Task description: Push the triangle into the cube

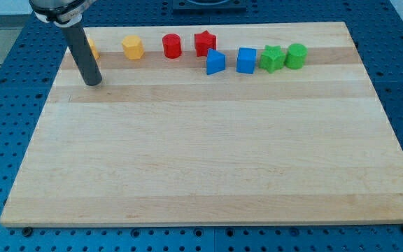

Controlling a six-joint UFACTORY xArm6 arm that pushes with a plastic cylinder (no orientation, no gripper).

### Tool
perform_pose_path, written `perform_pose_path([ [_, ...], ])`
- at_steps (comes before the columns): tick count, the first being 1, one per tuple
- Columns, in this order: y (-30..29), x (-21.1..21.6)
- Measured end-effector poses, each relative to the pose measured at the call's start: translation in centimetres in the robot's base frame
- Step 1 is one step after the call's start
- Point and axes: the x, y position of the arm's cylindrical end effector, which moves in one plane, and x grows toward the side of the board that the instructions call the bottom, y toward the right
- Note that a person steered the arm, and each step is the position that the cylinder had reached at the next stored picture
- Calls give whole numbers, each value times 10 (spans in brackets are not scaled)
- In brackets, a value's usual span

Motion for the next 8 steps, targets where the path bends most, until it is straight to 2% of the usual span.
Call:
perform_pose_path([
  [3, 1, 15],
  [4, 10, 37],
  [6, 19, 41],
  [7, 35, 41],
  [8, 90, 12],
])
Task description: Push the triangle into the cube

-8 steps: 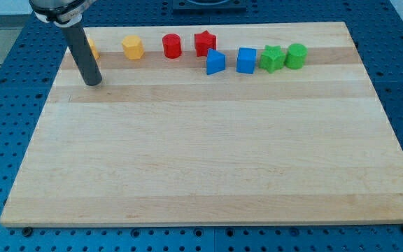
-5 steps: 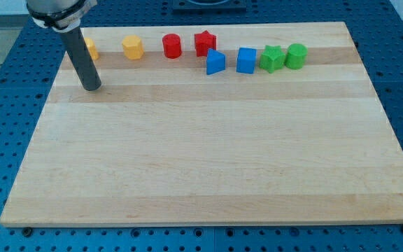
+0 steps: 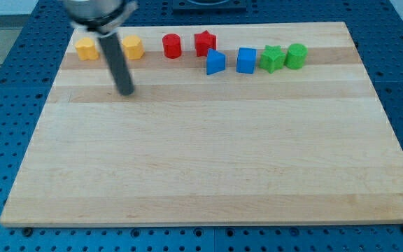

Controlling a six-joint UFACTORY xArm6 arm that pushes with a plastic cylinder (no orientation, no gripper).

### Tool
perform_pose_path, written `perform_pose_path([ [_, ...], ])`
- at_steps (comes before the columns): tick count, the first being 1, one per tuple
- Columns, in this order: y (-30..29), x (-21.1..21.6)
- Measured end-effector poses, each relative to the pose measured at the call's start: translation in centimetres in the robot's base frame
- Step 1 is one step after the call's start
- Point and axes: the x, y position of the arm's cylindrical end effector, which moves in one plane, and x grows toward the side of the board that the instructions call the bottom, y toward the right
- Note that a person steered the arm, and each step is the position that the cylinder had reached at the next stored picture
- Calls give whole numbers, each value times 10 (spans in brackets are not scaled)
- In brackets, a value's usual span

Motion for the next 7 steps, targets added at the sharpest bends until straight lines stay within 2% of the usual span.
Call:
perform_pose_path([
  [2, 111, -59],
  [7, 174, -92],
])
